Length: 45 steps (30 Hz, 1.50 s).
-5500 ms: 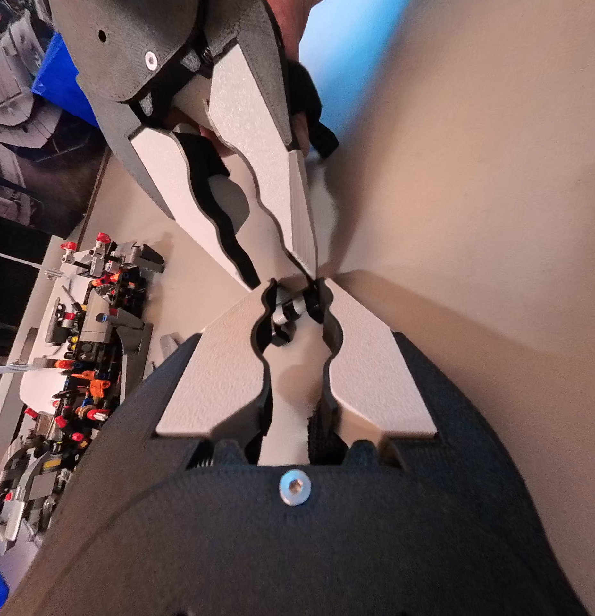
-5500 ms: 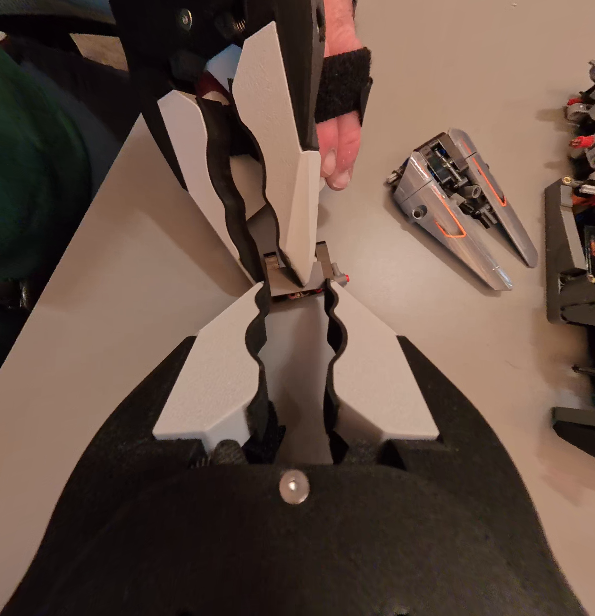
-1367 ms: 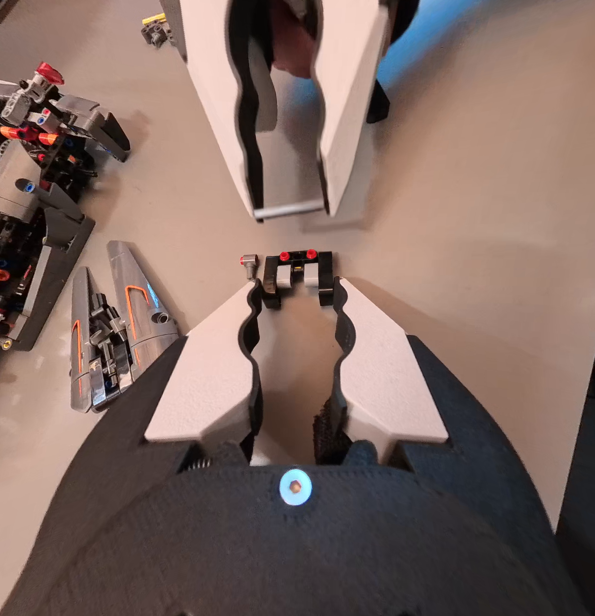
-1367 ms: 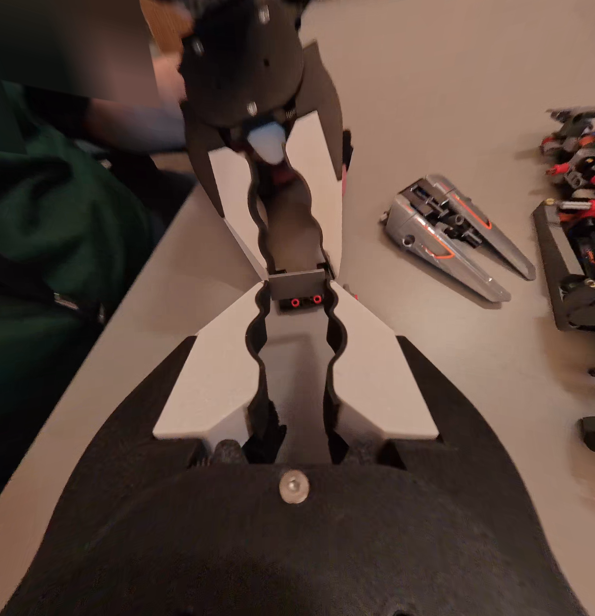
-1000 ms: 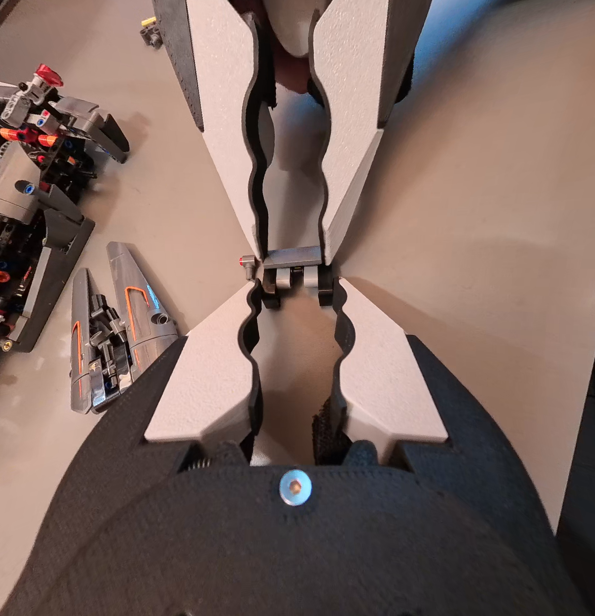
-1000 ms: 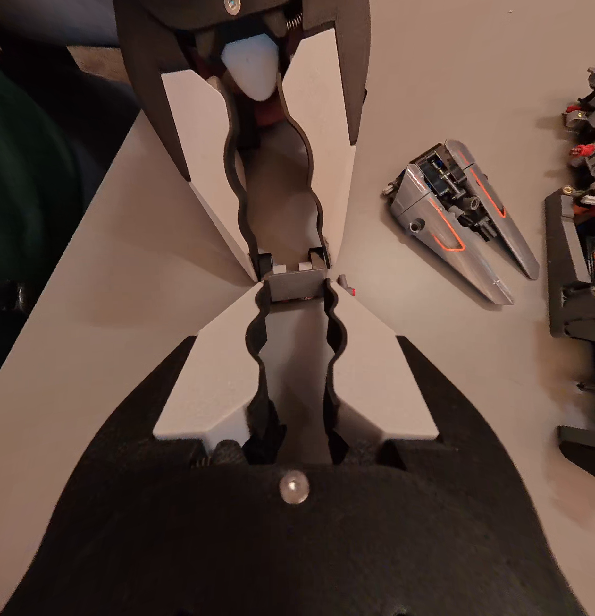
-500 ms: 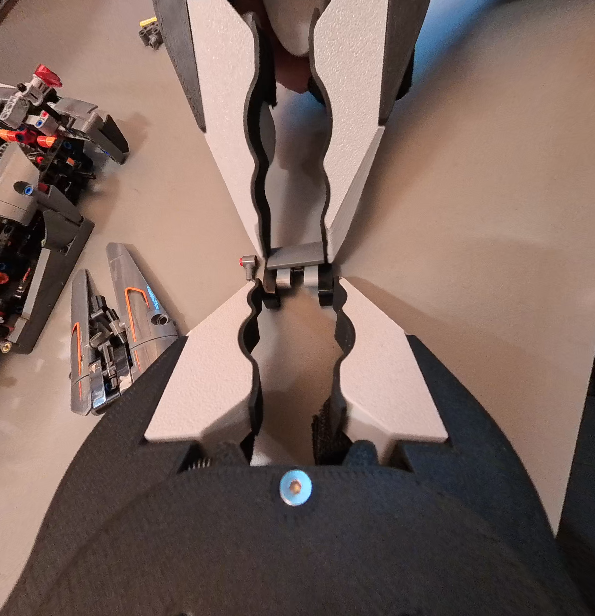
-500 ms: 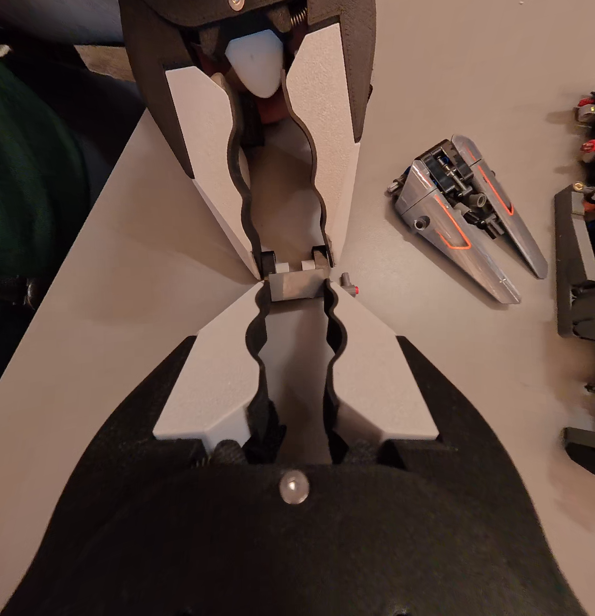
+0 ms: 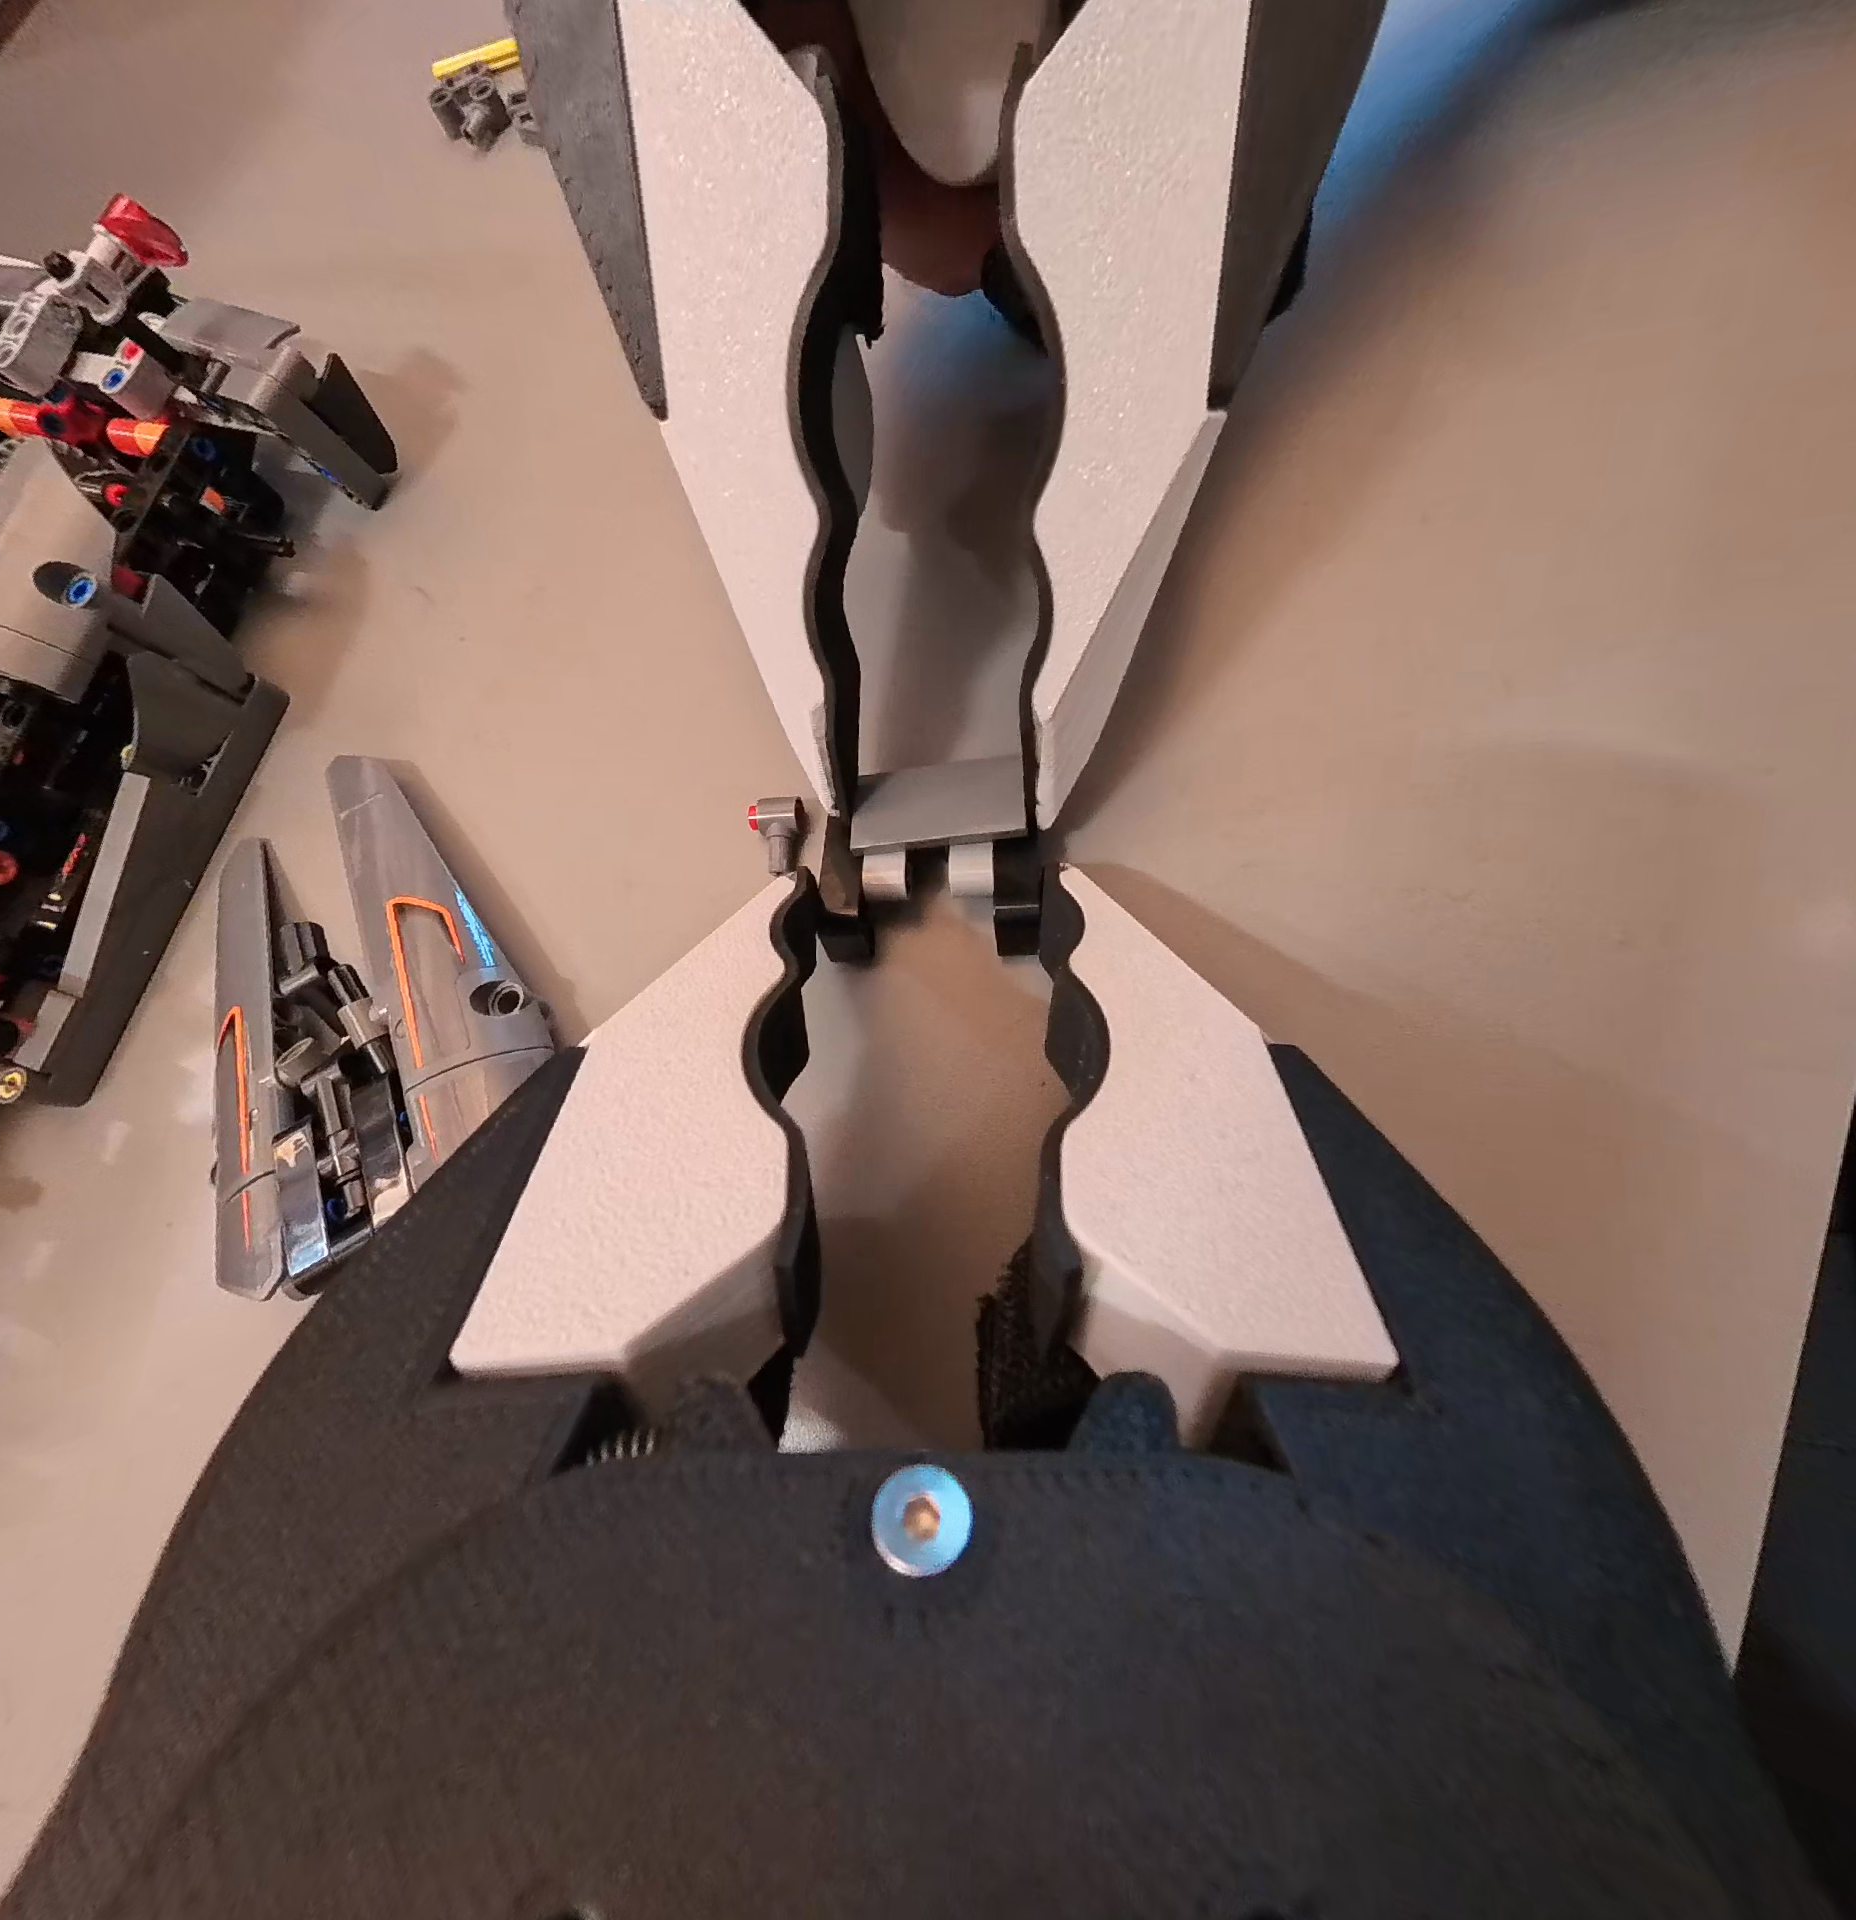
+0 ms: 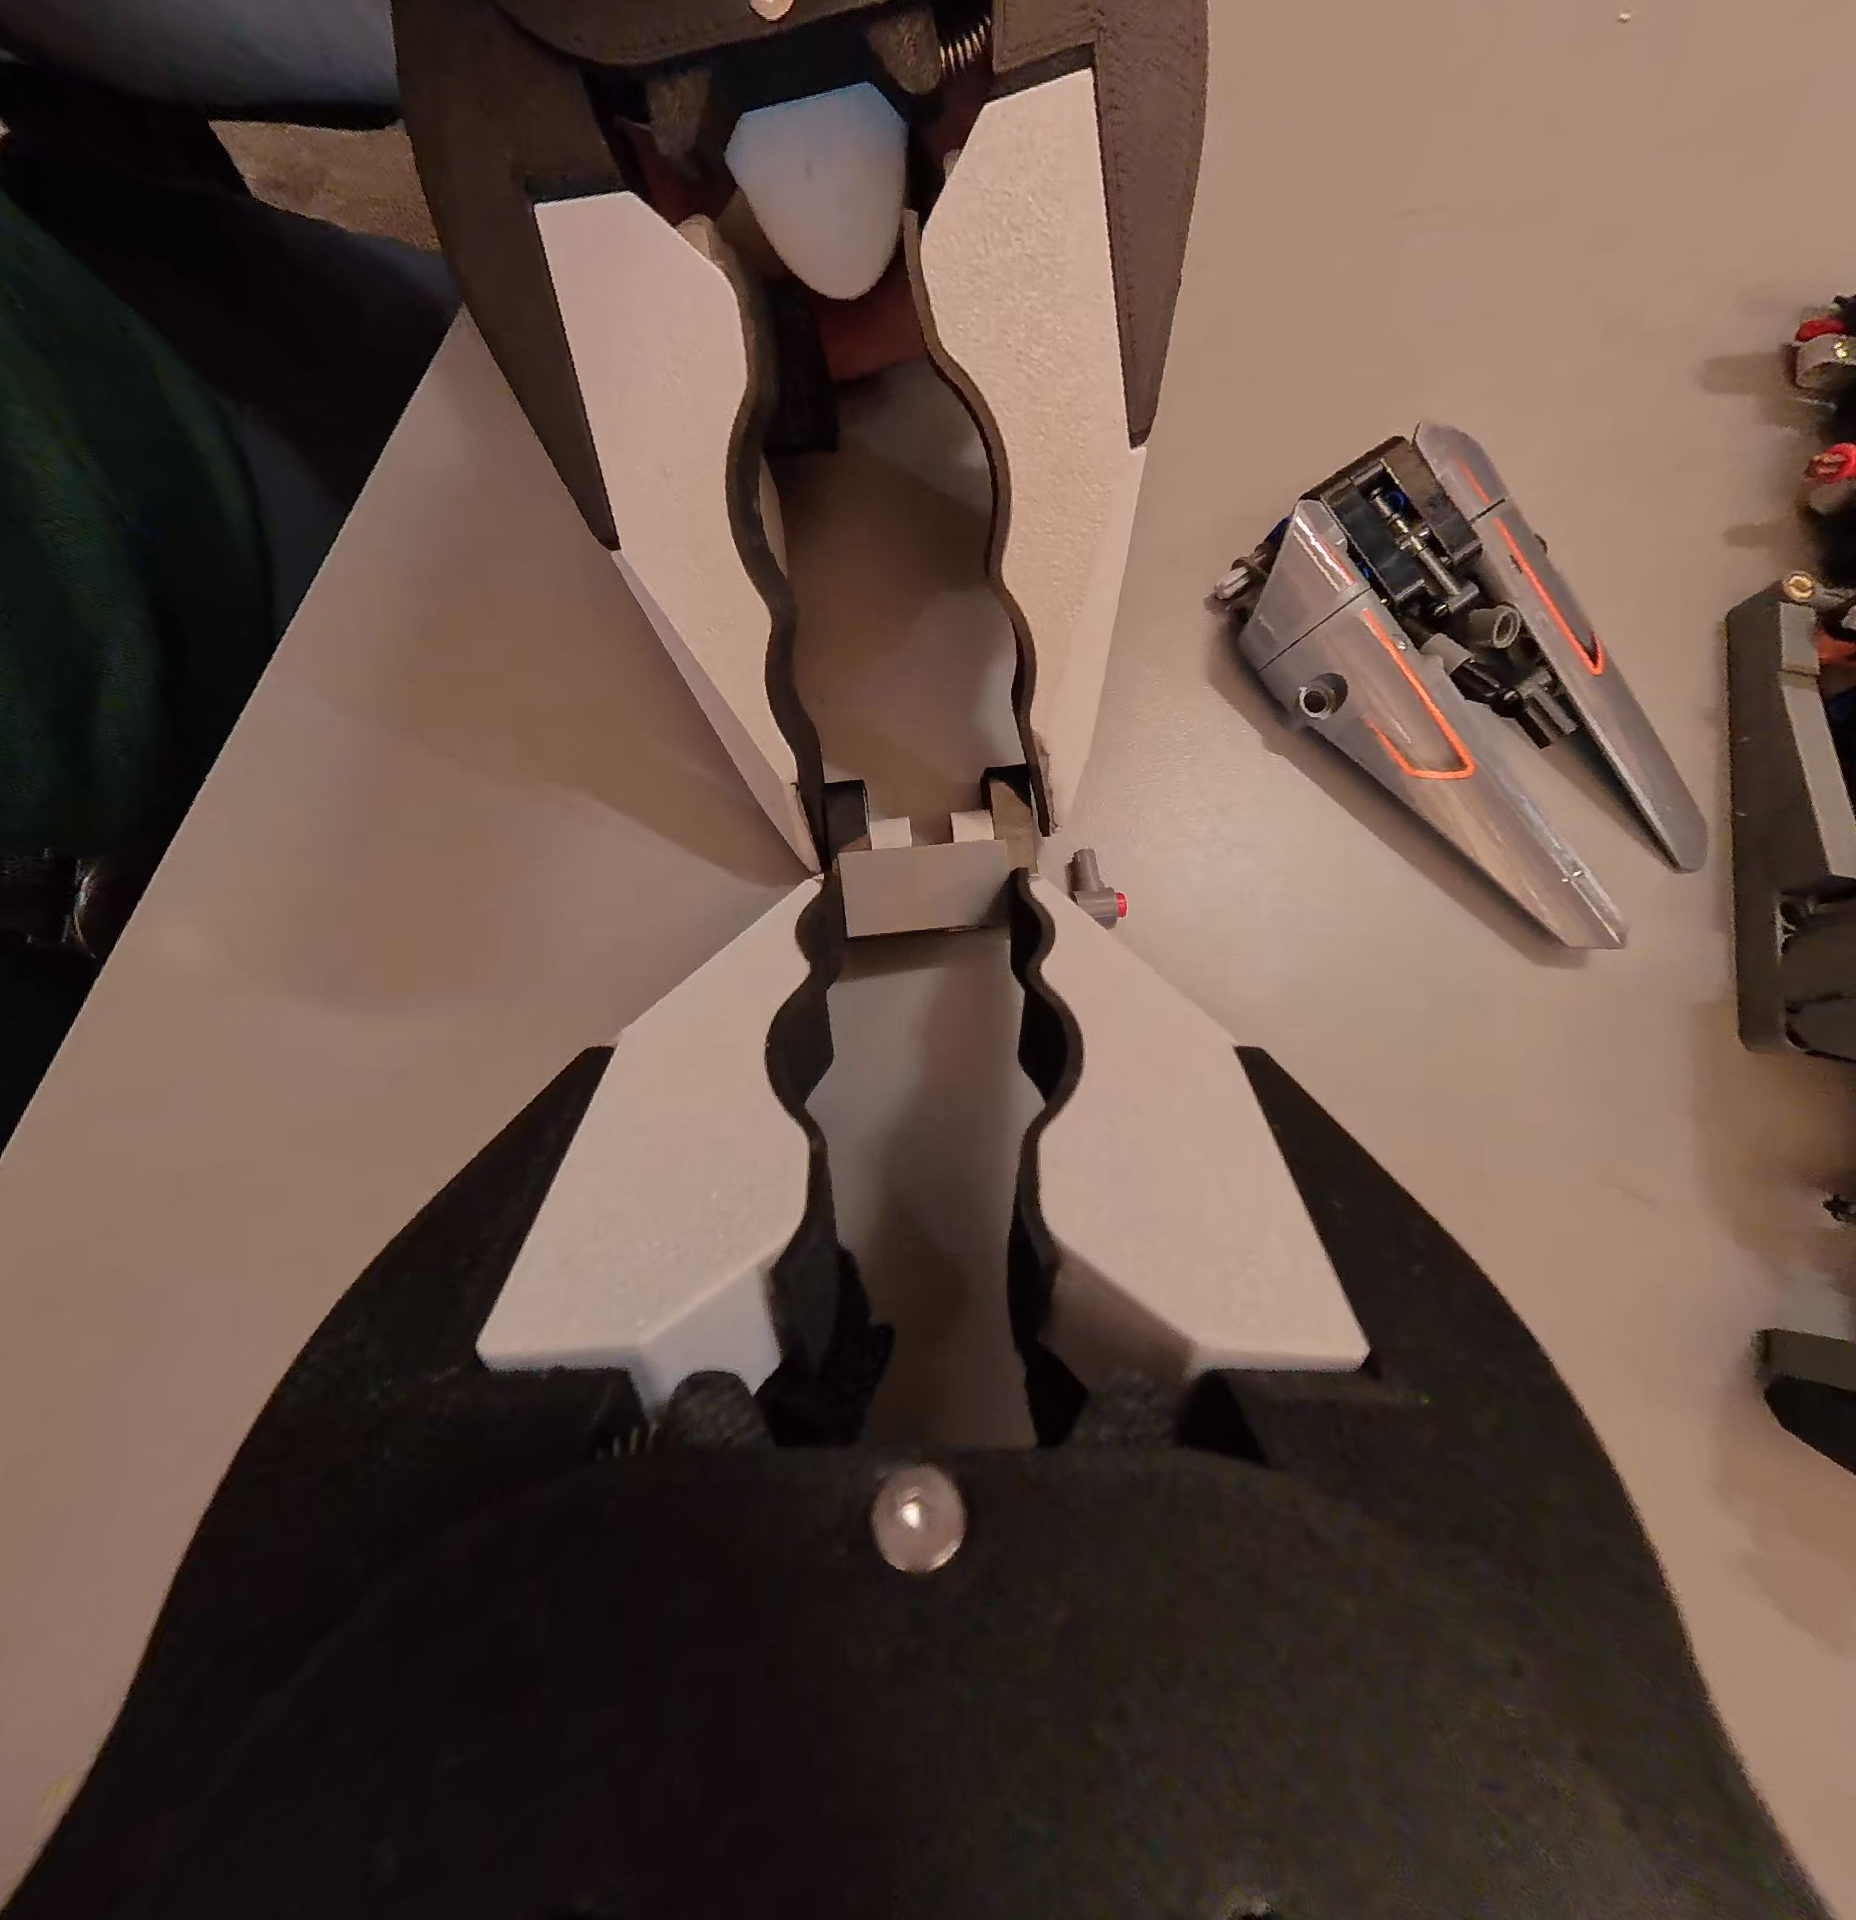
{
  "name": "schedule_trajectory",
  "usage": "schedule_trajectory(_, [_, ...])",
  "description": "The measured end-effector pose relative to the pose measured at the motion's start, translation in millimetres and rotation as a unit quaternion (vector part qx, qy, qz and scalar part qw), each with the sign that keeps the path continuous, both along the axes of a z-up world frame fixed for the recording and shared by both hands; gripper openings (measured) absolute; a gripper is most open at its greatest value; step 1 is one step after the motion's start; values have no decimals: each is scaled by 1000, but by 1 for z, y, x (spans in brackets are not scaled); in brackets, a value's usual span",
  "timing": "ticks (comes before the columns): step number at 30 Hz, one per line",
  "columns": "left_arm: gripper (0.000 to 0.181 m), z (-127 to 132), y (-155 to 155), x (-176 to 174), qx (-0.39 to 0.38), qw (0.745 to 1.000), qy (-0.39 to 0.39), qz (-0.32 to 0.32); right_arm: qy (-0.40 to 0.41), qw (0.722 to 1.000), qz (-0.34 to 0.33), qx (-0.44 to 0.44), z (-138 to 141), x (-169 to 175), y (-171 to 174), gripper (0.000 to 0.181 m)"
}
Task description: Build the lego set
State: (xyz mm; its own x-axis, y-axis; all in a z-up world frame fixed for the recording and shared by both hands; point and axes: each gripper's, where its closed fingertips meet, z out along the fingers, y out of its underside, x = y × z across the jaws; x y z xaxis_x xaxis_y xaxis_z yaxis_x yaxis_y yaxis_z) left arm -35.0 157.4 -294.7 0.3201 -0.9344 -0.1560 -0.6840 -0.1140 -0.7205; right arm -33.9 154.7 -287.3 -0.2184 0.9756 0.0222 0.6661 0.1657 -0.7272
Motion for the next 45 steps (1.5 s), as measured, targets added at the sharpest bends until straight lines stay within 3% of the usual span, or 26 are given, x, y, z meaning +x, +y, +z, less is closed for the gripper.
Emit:
schedule_trajectory(8, [43, 12, 1, -1, -26, 998, -48, 5, 15, 1000, -5, -19, 0, -1, 0, 30])
schedule_trajectory(13, [38, 20, 9, -1, -50, 994, -88, 41, 20, 1000, -7, -21, 0, -3, 0, 30])
schedule_trajectory(20, [22, 11, 13, 1, -82, 992, -73, 56, 23, 1000, -9, -17, 0, -4, -1, 31])
schedule_trajectory(26, [1, 10, 15, 4, -62, 995, -60, 56, 24, 1000, -12, -12, 0, -4, 0, 31])
schedule_trajectory(45, [0, 7, 17, 3, -32, 997, -40, 59, 4, 1000, -11, 11, -1, 1, -1, 30])
